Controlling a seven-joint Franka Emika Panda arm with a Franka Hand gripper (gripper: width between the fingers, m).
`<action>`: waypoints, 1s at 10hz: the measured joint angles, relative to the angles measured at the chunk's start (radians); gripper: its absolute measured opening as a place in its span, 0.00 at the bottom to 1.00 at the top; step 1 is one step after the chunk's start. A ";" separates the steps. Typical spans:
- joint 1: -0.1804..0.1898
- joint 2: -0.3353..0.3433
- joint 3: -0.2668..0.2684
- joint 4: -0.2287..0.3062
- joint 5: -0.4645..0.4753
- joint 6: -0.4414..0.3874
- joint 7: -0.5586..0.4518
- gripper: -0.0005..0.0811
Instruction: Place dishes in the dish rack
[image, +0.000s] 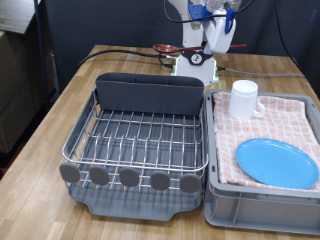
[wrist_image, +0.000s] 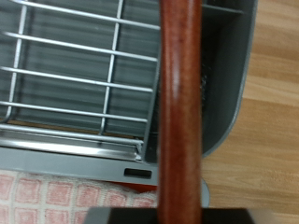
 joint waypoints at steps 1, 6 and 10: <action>0.000 -0.002 -0.017 -0.009 0.026 0.000 -0.002 0.12; 0.010 -0.002 -0.121 -0.048 0.197 0.023 -0.128 0.12; 0.015 -0.001 -0.162 -0.062 0.256 0.034 -0.195 0.12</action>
